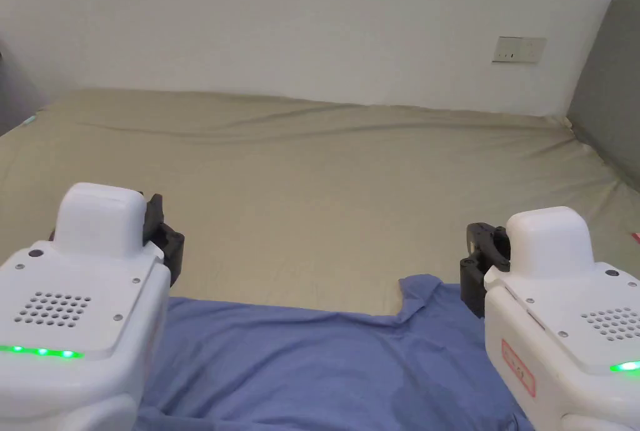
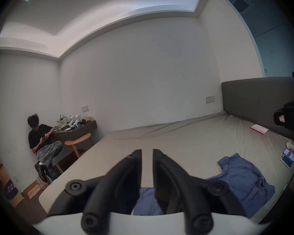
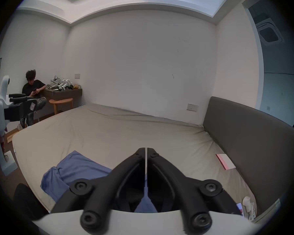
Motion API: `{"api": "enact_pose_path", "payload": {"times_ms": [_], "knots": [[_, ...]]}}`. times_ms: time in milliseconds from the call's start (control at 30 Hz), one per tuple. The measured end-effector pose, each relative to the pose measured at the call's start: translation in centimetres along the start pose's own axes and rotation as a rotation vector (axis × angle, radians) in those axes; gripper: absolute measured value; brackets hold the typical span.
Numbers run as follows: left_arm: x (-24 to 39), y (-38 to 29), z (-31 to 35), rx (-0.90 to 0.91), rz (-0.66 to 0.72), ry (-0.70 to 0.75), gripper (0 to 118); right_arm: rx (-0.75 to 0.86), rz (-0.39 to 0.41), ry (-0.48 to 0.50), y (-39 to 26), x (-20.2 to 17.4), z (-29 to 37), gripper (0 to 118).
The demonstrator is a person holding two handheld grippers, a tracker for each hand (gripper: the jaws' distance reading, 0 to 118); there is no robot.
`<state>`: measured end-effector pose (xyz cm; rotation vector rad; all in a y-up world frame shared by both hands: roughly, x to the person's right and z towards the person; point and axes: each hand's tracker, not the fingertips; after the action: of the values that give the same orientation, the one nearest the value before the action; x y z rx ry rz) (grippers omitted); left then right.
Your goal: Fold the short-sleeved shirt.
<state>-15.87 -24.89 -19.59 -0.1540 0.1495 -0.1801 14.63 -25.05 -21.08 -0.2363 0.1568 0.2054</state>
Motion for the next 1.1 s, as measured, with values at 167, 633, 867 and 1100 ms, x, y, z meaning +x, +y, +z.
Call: {"api": "enact_pose_path", "payload": {"times_ms": [167, 633, 867, 1100], "knots": [[1.1, -0.5, -1.5, -0.028, -0.001, -0.067, 0, -0.039, 0.049, 0.002, -1.0, -1.0, -1.6, 2], [-3.8, -21.0, -22.0, -0.618, 0.076, -0.003, 35, -0.275, 0.001, -0.047, -8.2, 3.6, -7.6, 2], [-4.9, -23.1, -31.9, -0.733, 0.042, -0.048, 105, -0.378, -0.016, -0.115, -10.4, 6.3, -10.0, 2], [-4.6, -25.5, -35.2, -0.795, 0.098, -0.057, 71, -0.458, 0.017, -0.145, -11.1, 7.4, -11.5, 2]]}}
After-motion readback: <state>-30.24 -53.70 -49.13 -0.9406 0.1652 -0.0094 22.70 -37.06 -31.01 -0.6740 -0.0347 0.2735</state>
